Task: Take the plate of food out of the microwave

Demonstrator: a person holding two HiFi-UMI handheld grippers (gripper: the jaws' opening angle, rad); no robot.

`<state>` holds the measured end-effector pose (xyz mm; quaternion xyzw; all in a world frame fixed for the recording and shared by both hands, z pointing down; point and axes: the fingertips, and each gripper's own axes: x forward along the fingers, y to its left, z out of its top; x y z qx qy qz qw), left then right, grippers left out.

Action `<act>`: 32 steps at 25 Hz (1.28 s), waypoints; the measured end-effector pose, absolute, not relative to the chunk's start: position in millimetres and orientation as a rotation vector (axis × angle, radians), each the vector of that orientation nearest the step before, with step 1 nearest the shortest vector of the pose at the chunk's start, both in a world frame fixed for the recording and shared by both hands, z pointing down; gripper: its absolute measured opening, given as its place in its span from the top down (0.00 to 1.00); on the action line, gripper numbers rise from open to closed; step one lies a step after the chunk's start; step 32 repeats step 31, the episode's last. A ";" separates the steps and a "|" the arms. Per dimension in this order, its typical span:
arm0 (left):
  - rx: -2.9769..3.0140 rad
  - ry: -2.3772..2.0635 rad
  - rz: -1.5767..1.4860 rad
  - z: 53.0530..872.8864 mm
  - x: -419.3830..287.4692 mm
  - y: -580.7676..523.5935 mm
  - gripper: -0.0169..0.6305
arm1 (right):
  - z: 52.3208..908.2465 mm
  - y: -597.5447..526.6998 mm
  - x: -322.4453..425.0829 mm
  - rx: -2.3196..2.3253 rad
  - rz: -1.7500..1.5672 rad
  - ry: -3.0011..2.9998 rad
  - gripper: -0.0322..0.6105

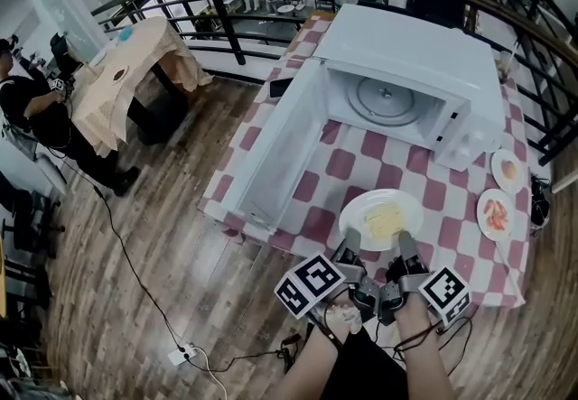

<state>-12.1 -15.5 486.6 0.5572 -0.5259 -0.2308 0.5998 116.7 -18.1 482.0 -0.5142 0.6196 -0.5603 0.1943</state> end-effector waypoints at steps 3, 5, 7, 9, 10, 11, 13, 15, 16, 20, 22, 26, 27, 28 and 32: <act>1.291 -1.218 -0.529 487.7 -11.0 -14.4 0.93 | 480.8 -19.3 114.9 -1.401 -1.566 1.727 0.89; 1.288 -1.217 -0.527 488.1 -10.4 -13.5 0.93 | 483.9 -15.8 118.0 -1.434 -1.583 1.713 0.89; 1.286 -1.214 -0.527 488.4 -9.5 -13.5 0.93 | 485.2 -14.4 120.3 -1.451 -1.589 1.705 0.89; 1.287 -1.212 -0.526 488.6 -8.9 -14.3 0.93 | 486.6 -14.1 122.5 -1.468 -1.593 1.700 0.89; 1.287 -1.212 -0.525 488.6 -8.6 -14.7 0.93 | 486.1 -15.1 122.2 -1.461 -1.590 1.699 0.89; 1.288 -1.211 -0.523 488.5 -8.4 -15.2 0.93 | 485.3 -16.3 121.5 -1.451 -1.586 1.698 0.89; 1.289 -1.211 -0.521 488.4 -8.2 -16.2 0.93 | 484.8 -17.7 120.7 -1.442 -1.585 1.695 0.89; 1.289 -1.212 -0.521 488.4 -8.4 -17.8 0.93 | 484.1 -19.7 120.1 -1.434 -1.584 1.692 0.89; 1.289 -1.212 -0.521 488.2 -8.5 -18.6 0.93 | 484.1 -20.4 120.3 -1.436 -1.584 1.691 0.89; 1.290 -1.210 -0.522 487.0 -8.8 -22.1 0.93 | 484.3 -22.8 121.3 -1.456 -1.587 1.692 0.89; 1.292 -1.210 -0.521 487.6 -8.6 -24.3 0.93 | 483.0 -26.8 119.7 -1.433 -1.578 1.695 0.89; 1.291 -1.208 -0.516 489.1 -8.5 -27.8 0.93 | 484.0 -30.0 119.9 -1.437 -1.579 1.696 0.89; 1.290 -1.208 -0.516 489.0 -9.1 -28.5 0.93 | 482.7 -31.8 118.2 -1.423 -1.574 1.695 0.89; 1.289 -1.209 -0.516 488.8 -9.9 -29.5 0.93 | 481.4 -33.8 116.5 -1.409 -1.570 1.694 0.89; 1.289 -1.209 -0.517 488.1 -11.9 -32.9 0.93 | 480.8 -37.0 114.7 -1.411 -1.571 1.691 0.89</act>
